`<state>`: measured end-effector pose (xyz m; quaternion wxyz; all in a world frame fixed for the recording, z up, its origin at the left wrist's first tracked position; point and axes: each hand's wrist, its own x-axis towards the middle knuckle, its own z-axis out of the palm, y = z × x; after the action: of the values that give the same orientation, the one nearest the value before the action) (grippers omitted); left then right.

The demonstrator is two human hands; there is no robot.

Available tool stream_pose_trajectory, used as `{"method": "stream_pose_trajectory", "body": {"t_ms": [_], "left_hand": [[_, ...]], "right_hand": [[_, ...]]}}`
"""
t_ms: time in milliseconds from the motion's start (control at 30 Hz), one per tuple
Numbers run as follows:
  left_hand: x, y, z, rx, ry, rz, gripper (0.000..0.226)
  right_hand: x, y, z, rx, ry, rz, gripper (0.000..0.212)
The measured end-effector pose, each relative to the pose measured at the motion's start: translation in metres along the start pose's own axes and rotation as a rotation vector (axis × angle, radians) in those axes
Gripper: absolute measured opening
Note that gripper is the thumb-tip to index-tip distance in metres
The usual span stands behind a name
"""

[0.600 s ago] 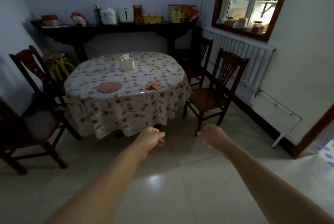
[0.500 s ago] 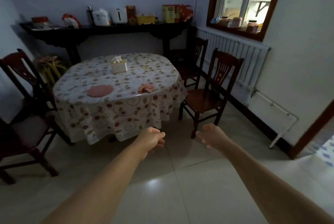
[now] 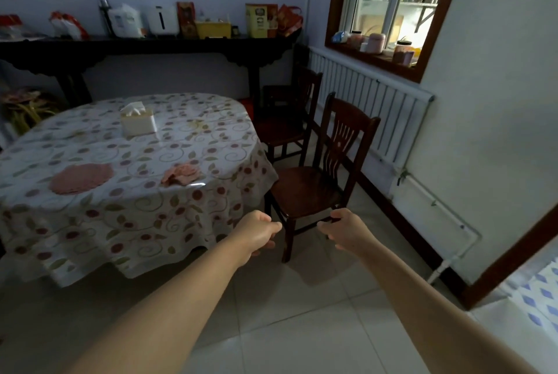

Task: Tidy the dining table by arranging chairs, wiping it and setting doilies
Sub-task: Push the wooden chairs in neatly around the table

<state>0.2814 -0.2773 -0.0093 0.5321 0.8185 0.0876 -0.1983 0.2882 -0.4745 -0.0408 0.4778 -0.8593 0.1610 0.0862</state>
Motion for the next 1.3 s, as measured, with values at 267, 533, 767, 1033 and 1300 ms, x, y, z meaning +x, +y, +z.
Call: {"method": "stream_pose_trajectory", "body": {"t_ms": [267,533,767,1033,1300], "left_hand": [[0.165,0.095,0.048,0.016,-0.063,0.047,0.033],[0.301,0.198,0.125,0.064,-0.149,0.017,0.035],[0.405,0.28,0.216,0.074,-0.094,-0.012,0.035],[0.508,0.353,0.292,-0.016,0.014,-0.086,0.029],[0.623,0.392,0.305,-0.02,0.114,-0.12,0.022]], "right_hand": [[0.16,-0.011,-0.077,-0.065,0.032,0.033,0.05],[0.291,-0.001,-0.172,0.03,0.051,0.079,0.048],[0.423,0.016,-0.262,0.05,-0.019,-0.003,0.058],[0.57,0.019,-0.352,-0.064,-0.176,-0.093,0.051],[0.699,-0.003,-0.388,-0.14,-0.248,-0.148,0.056]]}}
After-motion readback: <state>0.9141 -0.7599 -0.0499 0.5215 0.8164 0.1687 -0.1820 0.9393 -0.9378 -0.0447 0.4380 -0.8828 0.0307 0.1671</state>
